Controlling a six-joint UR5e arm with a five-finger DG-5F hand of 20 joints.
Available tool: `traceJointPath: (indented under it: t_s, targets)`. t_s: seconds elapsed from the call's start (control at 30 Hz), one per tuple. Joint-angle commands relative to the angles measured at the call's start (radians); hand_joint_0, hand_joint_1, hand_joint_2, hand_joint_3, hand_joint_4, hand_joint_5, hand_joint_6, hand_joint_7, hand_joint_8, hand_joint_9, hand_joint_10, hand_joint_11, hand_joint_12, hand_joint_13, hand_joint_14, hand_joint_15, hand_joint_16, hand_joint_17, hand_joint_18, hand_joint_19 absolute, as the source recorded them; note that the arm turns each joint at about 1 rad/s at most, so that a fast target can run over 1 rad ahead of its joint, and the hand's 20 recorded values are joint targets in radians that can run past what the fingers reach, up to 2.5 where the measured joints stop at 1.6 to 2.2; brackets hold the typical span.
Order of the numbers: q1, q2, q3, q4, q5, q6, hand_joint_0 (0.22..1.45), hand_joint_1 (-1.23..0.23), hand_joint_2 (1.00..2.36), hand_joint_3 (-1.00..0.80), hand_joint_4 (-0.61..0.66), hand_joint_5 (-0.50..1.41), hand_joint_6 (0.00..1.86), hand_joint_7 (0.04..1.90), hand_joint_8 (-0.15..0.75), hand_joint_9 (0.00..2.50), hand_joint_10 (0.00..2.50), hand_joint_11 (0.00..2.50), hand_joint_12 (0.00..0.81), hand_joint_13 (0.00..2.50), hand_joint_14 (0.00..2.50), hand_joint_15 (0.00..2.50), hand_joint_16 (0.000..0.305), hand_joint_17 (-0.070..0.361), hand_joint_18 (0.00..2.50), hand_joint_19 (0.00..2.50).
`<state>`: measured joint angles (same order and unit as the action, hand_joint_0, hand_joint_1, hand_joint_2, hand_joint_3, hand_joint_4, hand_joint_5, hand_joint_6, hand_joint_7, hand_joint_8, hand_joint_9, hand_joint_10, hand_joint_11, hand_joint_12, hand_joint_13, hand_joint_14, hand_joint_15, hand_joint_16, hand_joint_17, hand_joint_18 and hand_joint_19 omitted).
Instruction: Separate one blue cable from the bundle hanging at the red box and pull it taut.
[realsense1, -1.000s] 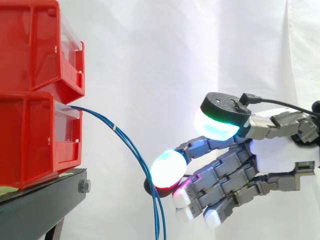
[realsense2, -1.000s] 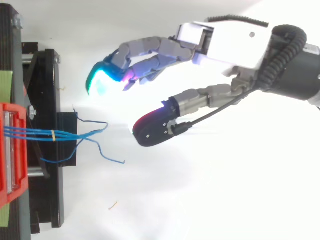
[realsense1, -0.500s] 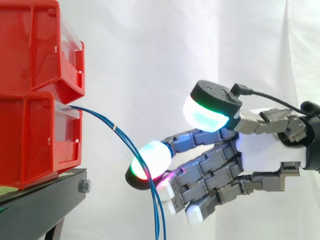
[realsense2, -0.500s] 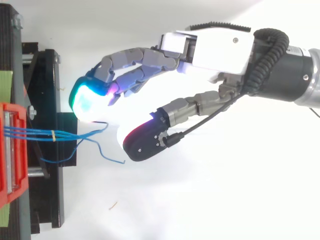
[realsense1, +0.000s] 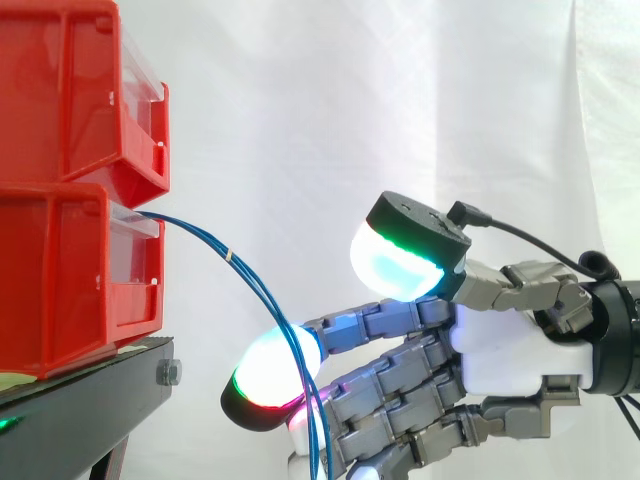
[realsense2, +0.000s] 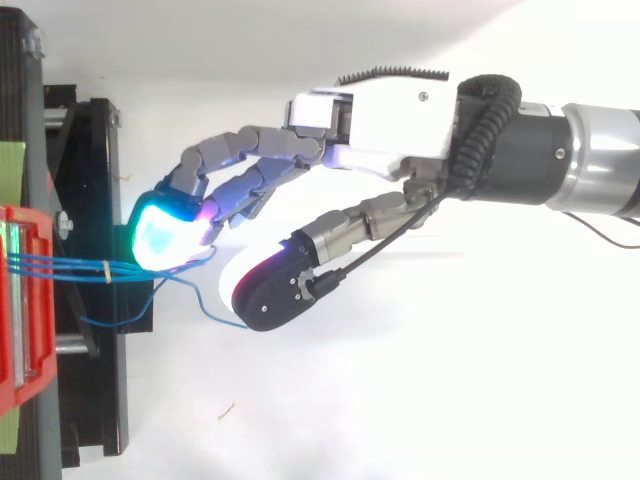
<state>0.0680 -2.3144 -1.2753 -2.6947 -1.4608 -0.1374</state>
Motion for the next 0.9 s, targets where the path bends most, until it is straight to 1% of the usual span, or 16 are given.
traceJointPath:
  t_s: [0.0,0.07,0.17,0.2,0.27,0.3,0.33,0.37,0.4,0.47,0.67,0.77,0.87]
  targets:
    - [-0.008,-0.008,0.001,0.032,-0.027,0.004,0.52,-0.59,1.0,-0.5,0.2,-0.2,0.5,0.86,0.286,0.64,0.01,0.49,0.369,0.6,0.01,0.33,0.053,0.119,0.56,0.58]
    - [-0.01,-0.008,0.001,0.041,-0.039,0.002,0.52,-0.59,1.0,-0.5,0.21,-0.2,0.5,0.86,0.286,0.65,0.01,0.5,0.37,0.6,0.01,0.35,0.053,0.119,0.56,0.59]
    - [-0.013,-0.01,0.001,0.05,-0.047,-0.001,0.52,-0.59,1.0,-0.5,0.2,-0.2,0.5,0.86,0.288,0.65,0.01,0.5,0.371,0.61,0.01,0.35,0.053,0.119,0.56,0.6]
    - [-0.014,-0.025,0.002,0.066,-0.049,0.004,0.52,-0.59,1.0,-0.5,0.21,-0.2,0.5,0.86,0.285,0.65,0.01,0.5,0.371,0.61,0.01,0.35,0.053,0.119,0.57,0.6]
    - [-0.017,-0.028,0.008,0.073,-0.052,0.007,0.52,-0.59,1.0,-0.5,0.21,-0.2,0.5,0.86,0.286,0.65,0.01,0.5,0.37,0.61,0.01,0.36,0.053,0.119,0.57,0.59]
    - [-0.019,-0.046,0.016,0.084,-0.061,0.013,0.52,-0.59,1.0,-0.5,0.21,-0.2,0.5,0.86,0.286,0.65,0.02,0.51,0.37,0.61,0.01,0.36,0.053,0.119,0.57,0.59]
    - [-0.024,-0.051,0.034,0.081,-0.072,0.024,0.52,-0.59,1.0,-0.5,0.21,-0.2,0.5,0.86,0.286,0.65,0.01,0.5,0.371,0.62,0.01,0.36,0.053,0.119,0.57,0.6]
    - [-0.025,-0.056,0.04,0.082,-0.082,0.028,0.52,-0.59,1.0,-0.5,0.21,-0.2,0.5,0.86,0.285,0.65,0.02,0.5,0.371,0.62,0.01,0.36,0.053,0.119,0.57,0.6]
    - [-0.025,-0.057,0.047,0.081,-0.085,0.03,0.52,-0.59,1.0,-0.5,0.21,-0.2,0.5,0.86,0.286,0.65,0.01,0.51,0.37,0.62,0.01,0.36,0.053,0.119,0.57,0.6]
    - [-0.025,-0.057,0.053,0.079,-0.087,0.028,0.52,-0.59,1.0,-0.5,0.21,-0.2,0.5,0.86,0.287,0.65,0.02,0.51,0.37,0.62,0.01,0.36,0.053,0.119,0.58,0.59]
    - [-0.02,-0.057,0.051,0.085,-0.085,0.032,0.52,-0.59,1.0,-0.5,0.21,-0.2,0.5,0.87,0.286,0.65,0.02,0.52,0.37,0.62,0.01,0.37,0.052,0.118,0.58,0.6]
    - [-0.019,-0.057,0.053,0.107,-0.092,0.033,0.52,-0.59,1.0,-0.5,0.21,-0.2,0.5,0.86,0.286,0.66,0.01,0.52,0.368,0.62,0.01,0.37,0.052,0.118,0.58,0.6]
    - [-0.019,-0.057,0.051,0.113,-0.095,0.035,0.52,-0.59,1.0,-0.5,0.22,-0.2,0.5,0.86,0.289,0.66,0.01,0.52,0.369,0.63,0.01,0.37,0.052,0.117,0.58,0.6]
